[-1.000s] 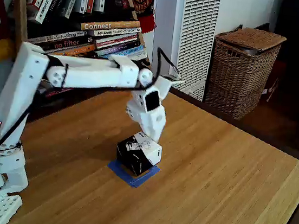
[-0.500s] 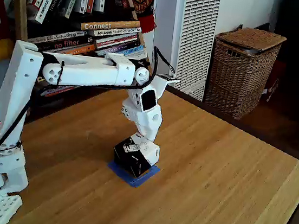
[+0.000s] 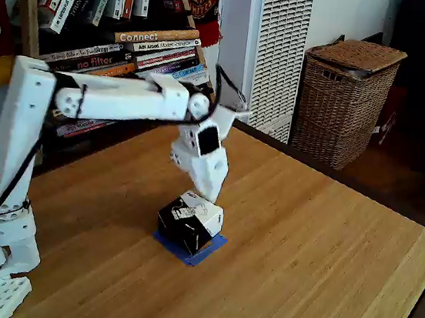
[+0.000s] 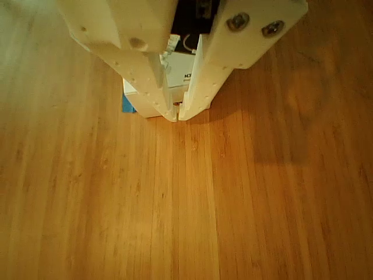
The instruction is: Push the box on top of the target
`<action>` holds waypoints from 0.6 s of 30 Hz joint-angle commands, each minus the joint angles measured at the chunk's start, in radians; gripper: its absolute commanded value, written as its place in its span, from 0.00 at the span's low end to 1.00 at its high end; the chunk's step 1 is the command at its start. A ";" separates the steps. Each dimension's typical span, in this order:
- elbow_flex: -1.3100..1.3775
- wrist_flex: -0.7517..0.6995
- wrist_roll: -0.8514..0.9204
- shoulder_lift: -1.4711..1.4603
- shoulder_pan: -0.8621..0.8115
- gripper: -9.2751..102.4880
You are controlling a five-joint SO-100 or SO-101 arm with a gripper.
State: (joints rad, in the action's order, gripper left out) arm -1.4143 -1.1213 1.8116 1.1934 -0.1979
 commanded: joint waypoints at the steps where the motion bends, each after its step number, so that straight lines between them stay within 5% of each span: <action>1: 0.005 -0.006 0.009 0.067 0.000 0.08; 18: 0.031 -0.006 0.008 0.086 -0.075 0.08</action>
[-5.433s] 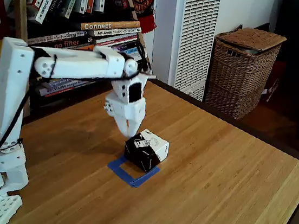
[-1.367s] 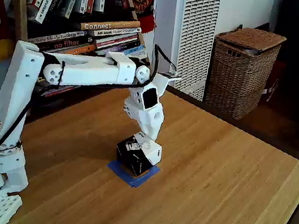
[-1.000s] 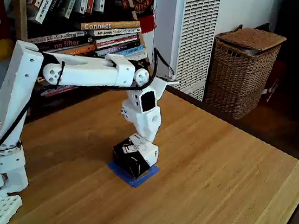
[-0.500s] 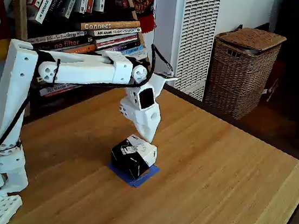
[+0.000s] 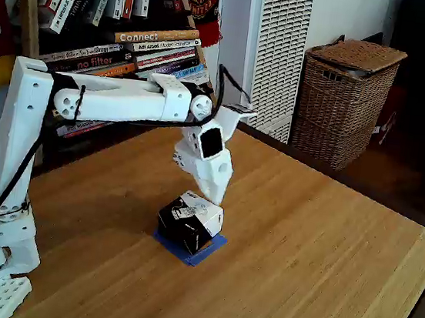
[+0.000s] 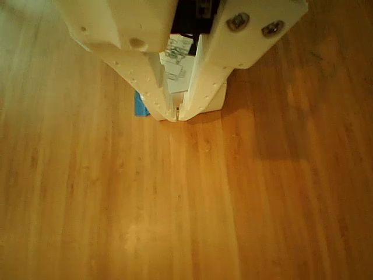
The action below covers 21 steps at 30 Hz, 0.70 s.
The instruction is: Push the box on top of the target
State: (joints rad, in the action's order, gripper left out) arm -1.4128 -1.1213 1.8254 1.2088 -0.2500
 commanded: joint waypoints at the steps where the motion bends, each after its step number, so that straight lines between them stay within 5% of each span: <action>1: 0.023 -0.006 -0.003 0.072 -0.029 0.08; 21: 0.008 -0.003 0.043 0.061 -0.052 0.08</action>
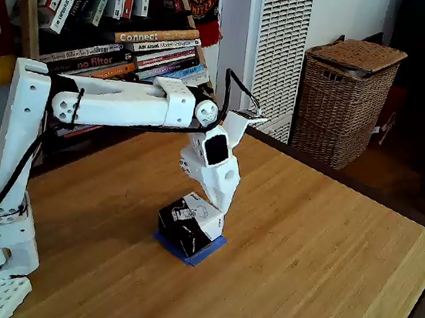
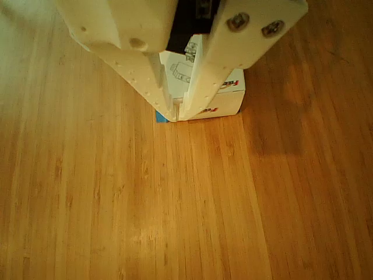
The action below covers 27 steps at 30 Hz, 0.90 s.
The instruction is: Push the box on top of the target
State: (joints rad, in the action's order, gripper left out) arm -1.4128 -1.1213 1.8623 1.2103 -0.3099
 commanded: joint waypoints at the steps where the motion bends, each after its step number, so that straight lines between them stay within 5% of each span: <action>1: 0.006 -0.003 0.006 0.060 0.014 0.08; 27: -0.055 -0.006 0.028 0.087 0.080 0.08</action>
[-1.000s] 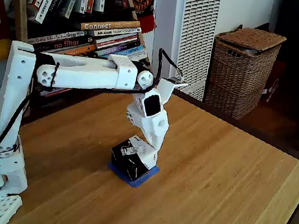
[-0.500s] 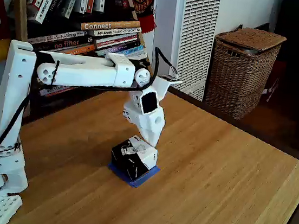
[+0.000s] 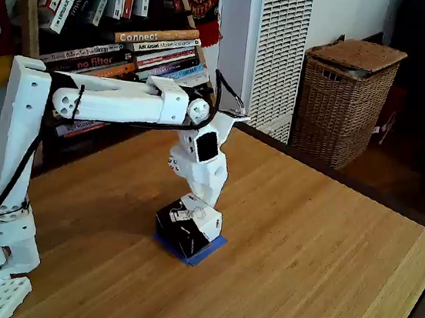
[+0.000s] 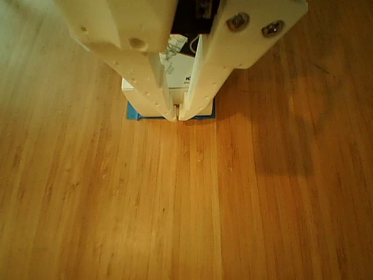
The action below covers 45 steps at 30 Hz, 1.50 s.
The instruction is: Push the box on top of the target
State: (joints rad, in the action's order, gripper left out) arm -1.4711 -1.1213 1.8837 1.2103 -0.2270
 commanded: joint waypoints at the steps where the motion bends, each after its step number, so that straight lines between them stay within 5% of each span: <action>1: 0.003 -0.006 0.006 0.089 -0.003 0.08; 24: 0.103 0.008 0.051 0.064 -0.064 0.08; 33: 0.430 -0.014 -0.204 -0.026 0.012 0.08; 45: -0.003 0.072 -0.489 0.356 0.028 0.08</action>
State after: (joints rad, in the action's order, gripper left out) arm -1.4235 -1.0584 1.4557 1.4404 -0.2040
